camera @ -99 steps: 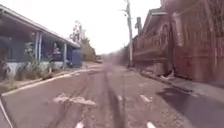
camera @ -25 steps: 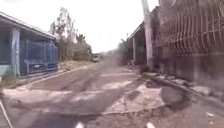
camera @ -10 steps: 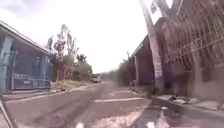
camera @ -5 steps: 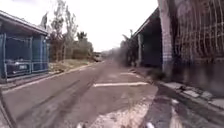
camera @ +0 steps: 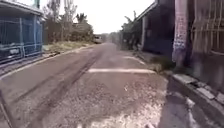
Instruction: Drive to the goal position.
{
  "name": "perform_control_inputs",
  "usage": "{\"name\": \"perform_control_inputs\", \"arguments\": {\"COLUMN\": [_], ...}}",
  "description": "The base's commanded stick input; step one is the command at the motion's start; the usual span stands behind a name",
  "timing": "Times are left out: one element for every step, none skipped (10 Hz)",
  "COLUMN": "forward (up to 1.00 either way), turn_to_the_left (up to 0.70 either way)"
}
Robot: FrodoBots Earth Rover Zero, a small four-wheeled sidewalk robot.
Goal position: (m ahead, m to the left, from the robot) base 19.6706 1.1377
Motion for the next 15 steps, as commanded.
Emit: {"name": "perform_control_inputs", "arguments": {"forward": [0.70,0.70,0.70,0.70,0.70,0.70,0.70,0.70,0.70,0.70,0.70,0.70,0.70,0.70,0.70], "turn_to_the_left": [0.01,0.01,0.01,0.01,0.01,0.01,0.01,0.01,0.01,0.01,0.01,0.01,0.01,0.01,0.01]}}
